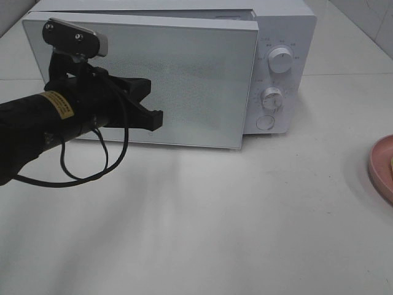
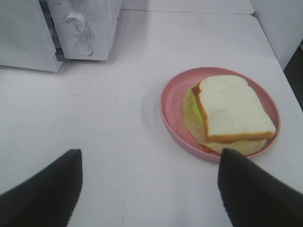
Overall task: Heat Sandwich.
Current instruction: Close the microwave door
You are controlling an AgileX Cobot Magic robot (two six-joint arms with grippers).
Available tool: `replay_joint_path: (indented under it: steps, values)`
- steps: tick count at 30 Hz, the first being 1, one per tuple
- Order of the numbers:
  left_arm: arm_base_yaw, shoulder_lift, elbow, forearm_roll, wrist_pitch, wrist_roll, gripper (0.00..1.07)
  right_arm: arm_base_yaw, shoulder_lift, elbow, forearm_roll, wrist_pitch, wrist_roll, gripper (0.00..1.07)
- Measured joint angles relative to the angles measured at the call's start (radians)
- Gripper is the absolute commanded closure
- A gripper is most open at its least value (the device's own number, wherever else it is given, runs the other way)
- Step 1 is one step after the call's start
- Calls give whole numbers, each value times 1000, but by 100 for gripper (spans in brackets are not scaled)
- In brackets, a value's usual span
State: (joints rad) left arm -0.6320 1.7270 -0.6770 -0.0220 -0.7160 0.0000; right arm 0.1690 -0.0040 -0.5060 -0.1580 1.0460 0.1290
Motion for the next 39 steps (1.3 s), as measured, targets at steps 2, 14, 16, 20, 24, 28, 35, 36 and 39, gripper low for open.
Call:
replay_joint_path:
  steps: [2,14,16,20,24,28,35,36,39]
  values:
    - [-6,7,-13,-3,2,0,107,0,0,0,0,0,0,31]
    - [-66,120,-189,-38,35,23,107,0,0,0,0,0,0,31]
    - [-67,140,-218,-42,47,23,107,0,0,0,0,0,0,31]
    - [-68,170,-289,-46,109,23,107,0,0,0,0,0,0,31]
    - [-69,208,-369,-48,150,23,107,0,0,0,0,0,0,31]
    - [-70,238,-424,-44,179,23,107,0,0,0,0,0,0,31]
    - [-86,272,-488,-23,233,23,107,0,0,0,0,0,0,31]
    - [-87,280,-506,-18,247,23,107,0,0,0,0,0,0,31]
    - [-88,290,-525,-17,256,23,107,0,0,0,0,0,0,31]
